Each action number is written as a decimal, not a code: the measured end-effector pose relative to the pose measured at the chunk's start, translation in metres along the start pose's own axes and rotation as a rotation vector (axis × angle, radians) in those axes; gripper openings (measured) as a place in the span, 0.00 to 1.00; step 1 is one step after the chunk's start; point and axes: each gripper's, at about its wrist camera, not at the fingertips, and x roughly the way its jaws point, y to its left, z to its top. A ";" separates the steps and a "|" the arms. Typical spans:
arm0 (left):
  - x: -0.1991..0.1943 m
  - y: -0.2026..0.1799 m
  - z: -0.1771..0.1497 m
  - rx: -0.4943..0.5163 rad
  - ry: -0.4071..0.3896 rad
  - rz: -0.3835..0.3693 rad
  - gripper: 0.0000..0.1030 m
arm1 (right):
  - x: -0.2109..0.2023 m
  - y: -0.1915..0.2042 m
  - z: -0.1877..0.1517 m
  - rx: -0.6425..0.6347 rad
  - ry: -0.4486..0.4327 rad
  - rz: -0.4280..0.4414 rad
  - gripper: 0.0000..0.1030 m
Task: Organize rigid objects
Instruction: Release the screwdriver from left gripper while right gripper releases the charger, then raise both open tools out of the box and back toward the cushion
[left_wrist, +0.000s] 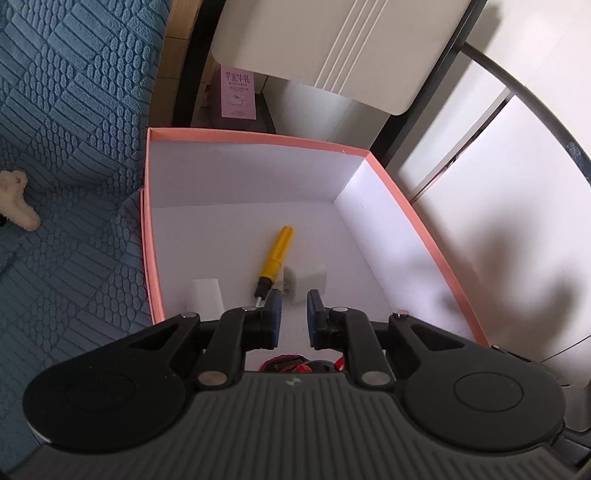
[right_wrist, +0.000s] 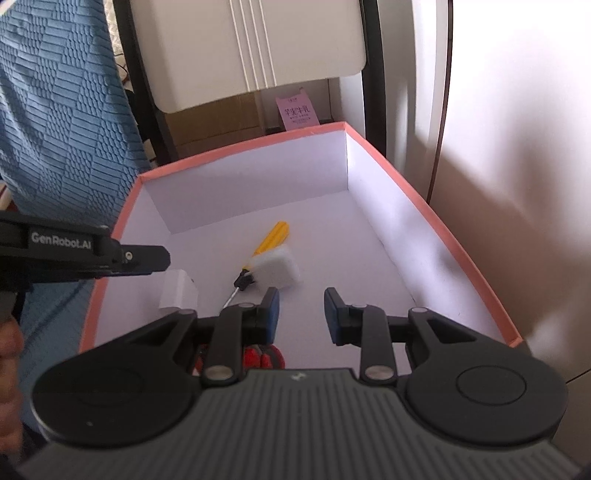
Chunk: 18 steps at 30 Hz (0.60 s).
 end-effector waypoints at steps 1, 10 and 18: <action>-0.003 0.000 -0.001 0.003 -0.006 0.002 0.17 | -0.003 0.001 0.001 -0.001 -0.007 0.003 0.30; -0.050 0.003 -0.015 0.011 -0.081 0.046 0.17 | -0.035 0.019 0.002 -0.030 -0.068 0.049 0.30; -0.116 0.001 -0.030 0.032 -0.202 0.078 0.17 | -0.080 0.040 0.001 -0.070 -0.161 0.121 0.30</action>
